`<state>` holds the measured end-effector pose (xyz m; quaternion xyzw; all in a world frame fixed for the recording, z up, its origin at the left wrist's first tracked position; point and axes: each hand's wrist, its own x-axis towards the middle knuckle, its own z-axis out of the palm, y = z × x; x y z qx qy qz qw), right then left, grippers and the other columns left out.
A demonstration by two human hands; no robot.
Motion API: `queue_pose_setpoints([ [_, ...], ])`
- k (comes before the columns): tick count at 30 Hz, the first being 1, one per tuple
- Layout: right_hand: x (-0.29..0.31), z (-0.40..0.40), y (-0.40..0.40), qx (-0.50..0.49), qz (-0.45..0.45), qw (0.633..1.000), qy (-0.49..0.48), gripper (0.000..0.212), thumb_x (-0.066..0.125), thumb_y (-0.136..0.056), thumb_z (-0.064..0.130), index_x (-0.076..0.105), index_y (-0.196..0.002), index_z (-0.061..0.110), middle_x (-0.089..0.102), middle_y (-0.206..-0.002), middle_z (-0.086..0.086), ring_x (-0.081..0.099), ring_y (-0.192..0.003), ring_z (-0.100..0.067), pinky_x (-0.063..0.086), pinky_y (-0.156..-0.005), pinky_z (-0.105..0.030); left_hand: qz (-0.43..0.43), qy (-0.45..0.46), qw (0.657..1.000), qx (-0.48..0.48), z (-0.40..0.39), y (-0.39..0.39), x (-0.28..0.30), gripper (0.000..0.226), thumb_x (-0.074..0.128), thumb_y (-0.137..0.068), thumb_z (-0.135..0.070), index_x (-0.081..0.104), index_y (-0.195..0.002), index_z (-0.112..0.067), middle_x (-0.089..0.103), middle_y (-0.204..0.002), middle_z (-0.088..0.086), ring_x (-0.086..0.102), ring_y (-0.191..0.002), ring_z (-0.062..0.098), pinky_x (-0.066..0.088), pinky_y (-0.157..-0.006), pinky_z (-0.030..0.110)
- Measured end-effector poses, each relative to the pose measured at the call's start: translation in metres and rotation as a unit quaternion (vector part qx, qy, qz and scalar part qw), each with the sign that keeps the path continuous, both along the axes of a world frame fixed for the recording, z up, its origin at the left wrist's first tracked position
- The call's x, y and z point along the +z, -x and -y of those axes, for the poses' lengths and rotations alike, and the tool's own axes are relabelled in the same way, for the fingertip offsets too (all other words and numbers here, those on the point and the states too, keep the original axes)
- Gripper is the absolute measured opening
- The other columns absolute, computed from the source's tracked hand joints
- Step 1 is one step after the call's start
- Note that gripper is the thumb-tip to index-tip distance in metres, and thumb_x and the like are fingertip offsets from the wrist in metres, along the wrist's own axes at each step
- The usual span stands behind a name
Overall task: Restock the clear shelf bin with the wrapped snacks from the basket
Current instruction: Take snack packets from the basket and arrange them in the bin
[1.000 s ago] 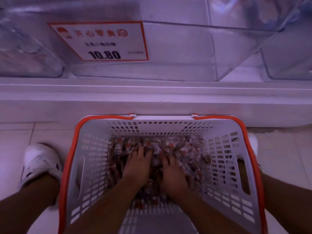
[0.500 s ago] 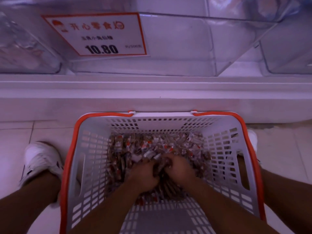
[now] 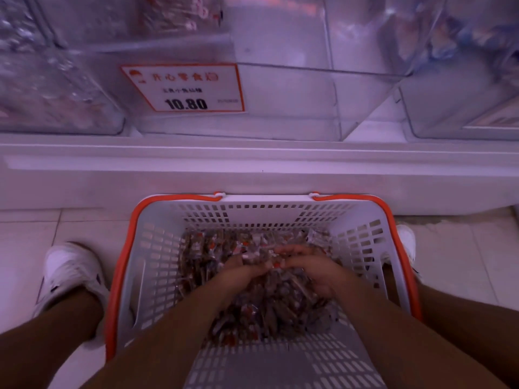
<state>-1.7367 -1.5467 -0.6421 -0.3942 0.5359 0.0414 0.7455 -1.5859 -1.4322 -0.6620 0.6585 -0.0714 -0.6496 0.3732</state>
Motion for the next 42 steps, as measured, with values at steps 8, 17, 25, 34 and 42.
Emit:
queue_pose_setpoints([
  [8, 0.150, -0.004, -0.050, 0.036, 0.142, 0.986, 0.082, 0.035, 0.061, -0.080, -0.015, 0.071, -0.100, 0.013, 0.072, -0.095, -0.016, 0.066, -0.082, -0.027, 0.056, -0.077, -0.034, 0.039, 0.053, 0.996, 0.060, 0.001, -0.063, 0.155, 0.013, 0.063, -0.091, -0.013, 0.073, -0.086, -0.005, 0.071, -0.070, 0.007, 0.065, -0.060, 0.020, 0.051, -0.061, 0.027],
  [17, 0.278, -0.058, -0.053, 0.071, 0.232, 0.953, 0.183, 0.038, 0.064, -0.078, -0.019, 0.064, -0.107, 0.006, 0.073, -0.087, -0.022, 0.065, -0.065, -0.019, 0.050, -0.057, -0.021, -0.121, 0.190, 0.968, 0.111, -0.039, -0.039, 0.284, 0.061, 0.035, -0.098, -0.061, 0.078, -0.097, -0.018, 0.076, -0.098, 0.011, 0.070, -0.074, 0.021, 0.057, -0.068, 0.034],
  [25, 0.276, -0.034, -0.058, 0.018, 0.147, 0.949, 0.279, 0.035, 0.066, -0.080, -0.013, 0.071, -0.101, 0.014, 0.075, -0.092, -0.016, 0.064, -0.071, -0.021, 0.050, -0.056, -0.018, -0.164, 0.216, 0.952, 0.144, -0.019, -0.061, 0.287, 0.049, 0.033, -0.088, -0.033, 0.069, -0.109, -0.007, 0.066, -0.108, 0.019, 0.064, -0.080, 0.030, 0.048, -0.072, 0.038],
  [34, 0.269, -0.028, -0.067, 0.166, 0.087, 0.878, 0.441, 0.025, 0.073, -0.072, 0.006, 0.072, -0.083, 0.028, 0.071, -0.075, 0.009, 0.056, -0.058, 0.004, 0.040, -0.059, -0.011, 0.033, 0.176, 0.976, 0.126, -0.011, -0.053, 0.282, 0.021, 0.057, -0.094, -0.018, 0.075, -0.093, -0.007, 0.072, -0.082, 0.014, 0.063, -0.072, 0.028, 0.053, -0.075, 0.043],
  [42, 0.254, -0.053, -0.069, 0.097, 0.119, 0.884, 0.442, 0.022, 0.084, -0.075, 0.030, 0.072, -0.092, 0.031, 0.073, -0.088, 0.016, 0.067, -0.078, 0.000, 0.044, -0.067, -0.008, -0.048, 0.165, 0.962, 0.212, -0.004, -0.048, 0.276, 0.050, 0.037, -0.098, -0.033, 0.071, -0.101, 0.004, 0.067, -0.094, 0.027, 0.064, -0.087, 0.036, 0.050, -0.083, 0.046],
])
